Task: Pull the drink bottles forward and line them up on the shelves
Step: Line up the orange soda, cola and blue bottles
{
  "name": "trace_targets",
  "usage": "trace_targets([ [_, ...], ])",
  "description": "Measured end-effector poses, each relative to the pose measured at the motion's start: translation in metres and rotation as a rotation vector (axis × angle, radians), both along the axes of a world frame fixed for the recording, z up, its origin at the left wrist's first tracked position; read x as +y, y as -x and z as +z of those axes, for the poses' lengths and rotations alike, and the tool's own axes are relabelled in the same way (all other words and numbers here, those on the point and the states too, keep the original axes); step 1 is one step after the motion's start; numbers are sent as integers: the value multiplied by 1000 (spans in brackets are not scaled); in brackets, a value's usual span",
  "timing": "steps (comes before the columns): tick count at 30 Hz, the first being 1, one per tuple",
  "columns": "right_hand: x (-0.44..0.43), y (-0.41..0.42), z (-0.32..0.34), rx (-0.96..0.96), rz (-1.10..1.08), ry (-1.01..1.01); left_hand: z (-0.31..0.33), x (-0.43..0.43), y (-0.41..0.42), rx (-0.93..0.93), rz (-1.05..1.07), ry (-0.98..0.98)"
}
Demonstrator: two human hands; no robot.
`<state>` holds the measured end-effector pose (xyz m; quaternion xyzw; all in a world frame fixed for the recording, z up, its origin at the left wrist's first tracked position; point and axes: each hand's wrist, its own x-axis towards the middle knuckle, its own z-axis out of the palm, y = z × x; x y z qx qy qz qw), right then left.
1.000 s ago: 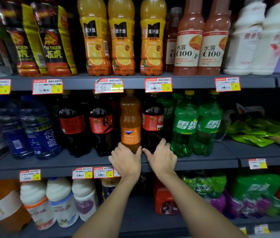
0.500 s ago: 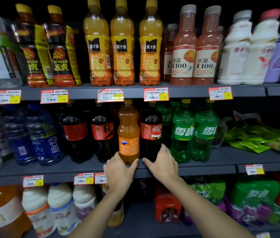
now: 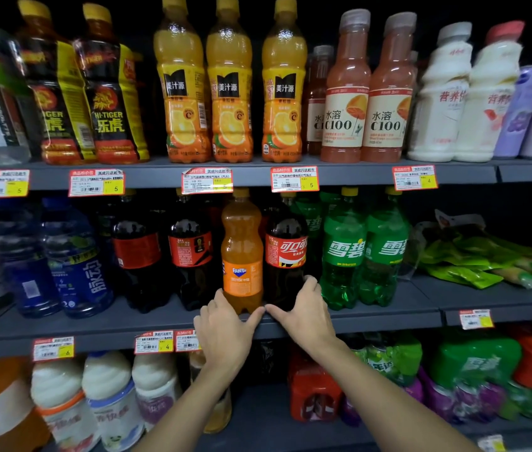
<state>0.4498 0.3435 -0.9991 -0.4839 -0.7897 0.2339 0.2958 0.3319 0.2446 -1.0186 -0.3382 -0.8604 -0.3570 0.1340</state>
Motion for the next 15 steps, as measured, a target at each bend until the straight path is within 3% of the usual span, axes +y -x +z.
trace_targets([
  [3, 8, -10, 1, 11, 114, 37, 1, -2, 9, -15, -86, -1],
  [8, 11, -13, 2, 71, 128, 103, 5, -3, 31, -63, -230, 10],
  [15, 6, -5, 6, 98, 40, 135, 3, 5, 15, -56, -76, -18],
])
